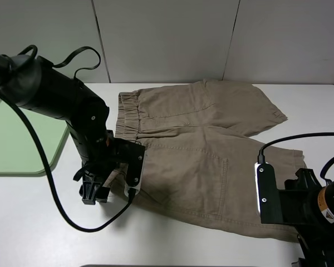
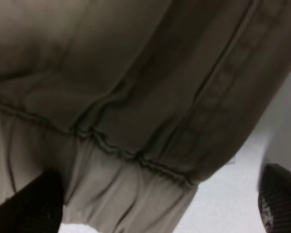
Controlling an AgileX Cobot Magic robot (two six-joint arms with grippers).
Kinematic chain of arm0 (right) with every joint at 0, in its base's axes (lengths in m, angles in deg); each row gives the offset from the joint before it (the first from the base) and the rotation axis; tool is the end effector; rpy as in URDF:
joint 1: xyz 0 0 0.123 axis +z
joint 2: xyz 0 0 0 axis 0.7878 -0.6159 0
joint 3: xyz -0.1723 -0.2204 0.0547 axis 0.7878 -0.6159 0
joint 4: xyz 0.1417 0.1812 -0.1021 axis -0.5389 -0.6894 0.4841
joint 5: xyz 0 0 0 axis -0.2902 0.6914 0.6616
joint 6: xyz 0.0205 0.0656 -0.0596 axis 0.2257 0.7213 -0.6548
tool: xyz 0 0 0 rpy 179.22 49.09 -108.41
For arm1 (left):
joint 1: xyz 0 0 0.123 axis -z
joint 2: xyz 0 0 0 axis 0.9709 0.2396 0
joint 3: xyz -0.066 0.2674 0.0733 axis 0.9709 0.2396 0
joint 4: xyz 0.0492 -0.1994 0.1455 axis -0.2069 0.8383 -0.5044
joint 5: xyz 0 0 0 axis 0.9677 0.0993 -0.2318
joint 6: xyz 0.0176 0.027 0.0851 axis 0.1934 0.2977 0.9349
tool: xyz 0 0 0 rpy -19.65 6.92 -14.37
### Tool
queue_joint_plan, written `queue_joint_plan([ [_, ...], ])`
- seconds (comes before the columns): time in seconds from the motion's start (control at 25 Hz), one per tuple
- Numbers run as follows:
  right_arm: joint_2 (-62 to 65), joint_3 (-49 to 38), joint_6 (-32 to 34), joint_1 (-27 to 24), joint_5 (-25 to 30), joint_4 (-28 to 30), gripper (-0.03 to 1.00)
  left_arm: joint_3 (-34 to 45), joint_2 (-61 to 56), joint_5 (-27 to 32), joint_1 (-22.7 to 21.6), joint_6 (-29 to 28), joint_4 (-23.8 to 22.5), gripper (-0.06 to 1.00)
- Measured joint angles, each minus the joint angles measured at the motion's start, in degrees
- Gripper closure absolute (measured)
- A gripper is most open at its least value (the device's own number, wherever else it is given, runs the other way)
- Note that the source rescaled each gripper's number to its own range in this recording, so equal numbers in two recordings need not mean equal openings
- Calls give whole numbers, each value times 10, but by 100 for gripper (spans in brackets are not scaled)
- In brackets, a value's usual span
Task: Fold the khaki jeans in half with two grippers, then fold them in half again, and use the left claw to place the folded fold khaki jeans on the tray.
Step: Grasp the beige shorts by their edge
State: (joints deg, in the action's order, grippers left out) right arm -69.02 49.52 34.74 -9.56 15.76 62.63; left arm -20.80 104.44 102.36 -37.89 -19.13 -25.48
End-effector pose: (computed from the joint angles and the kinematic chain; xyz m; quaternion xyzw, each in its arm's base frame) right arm 0.1141 0.0871 0.1412 -0.6312 0.7708 -0.0667 0.0550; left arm 0.2572 -0.1936 0.0940 0.7436 0.6623 0.0537 0.0739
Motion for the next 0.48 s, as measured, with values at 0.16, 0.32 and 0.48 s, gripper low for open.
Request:
queue_joint_plan([
  [0.16, 0, -1, 0, 0, -25, 2, -3, -2, 2, 1, 0, 19, 0, 18],
  [0.32, 0, -2, 0, 0, -42, 13, -3, 2, 3, -2, 0, 37, 0, 18],
  [0.48, -7, -2, 0, 0, -51, 46, -3, 6, 3, -6, -2, 58, -1, 18],
])
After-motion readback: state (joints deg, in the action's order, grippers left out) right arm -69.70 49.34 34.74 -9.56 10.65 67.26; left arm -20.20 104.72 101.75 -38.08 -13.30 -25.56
